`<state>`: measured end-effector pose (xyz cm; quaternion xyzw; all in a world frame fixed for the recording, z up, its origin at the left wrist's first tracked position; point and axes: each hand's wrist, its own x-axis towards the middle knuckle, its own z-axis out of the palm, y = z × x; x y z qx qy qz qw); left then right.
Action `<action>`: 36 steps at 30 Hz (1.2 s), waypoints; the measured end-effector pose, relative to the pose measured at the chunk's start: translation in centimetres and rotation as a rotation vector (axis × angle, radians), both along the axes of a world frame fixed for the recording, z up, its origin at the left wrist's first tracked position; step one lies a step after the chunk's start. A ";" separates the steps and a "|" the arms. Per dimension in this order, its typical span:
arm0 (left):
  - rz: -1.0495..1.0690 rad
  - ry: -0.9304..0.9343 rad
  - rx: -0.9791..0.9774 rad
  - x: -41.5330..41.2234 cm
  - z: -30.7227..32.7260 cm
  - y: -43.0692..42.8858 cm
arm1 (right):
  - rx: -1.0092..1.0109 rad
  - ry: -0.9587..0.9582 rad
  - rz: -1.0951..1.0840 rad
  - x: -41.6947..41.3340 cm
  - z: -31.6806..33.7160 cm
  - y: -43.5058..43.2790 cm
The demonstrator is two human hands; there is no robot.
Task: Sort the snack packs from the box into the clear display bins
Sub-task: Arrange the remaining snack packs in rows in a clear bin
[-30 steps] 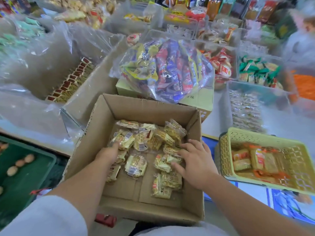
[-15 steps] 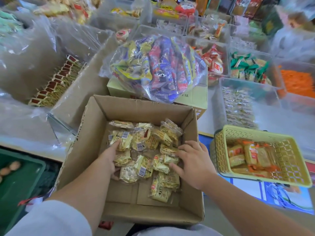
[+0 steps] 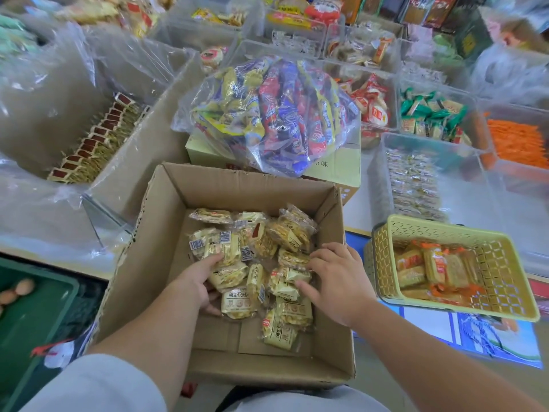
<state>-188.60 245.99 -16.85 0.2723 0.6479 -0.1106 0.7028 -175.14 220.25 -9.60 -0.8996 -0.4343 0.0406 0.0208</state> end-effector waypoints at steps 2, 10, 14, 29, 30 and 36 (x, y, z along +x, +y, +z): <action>-0.062 0.000 0.010 0.2 0.0 -0.4 | 0.001 -0.002 -0.001 0.0 0.0 0.0; -0.432 -0.022 -0.023 0.8 0.6 -2.2 | -0.003 0.020 -0.007 -0.1 0.2 0.0; -0.518 -0.063 0.045 0.9 1.0 -2.7 | -0.012 0.023 -0.001 -0.1 0.5 0.1; -0.471 -0.391 0.731 -2.9 10.6 -3.9 | 0.033 0.178 -0.014 -0.2 2.2 0.4; -0.474 -0.414 0.755 -2.9 11.5 -4.5 | 0.087 0.244 -0.048 -0.3 2.7 0.8; -0.597 -0.602 0.761 -1.0 16.7 -8.9 | 0.747 0.988 -0.135 -0.2 7.6 1.7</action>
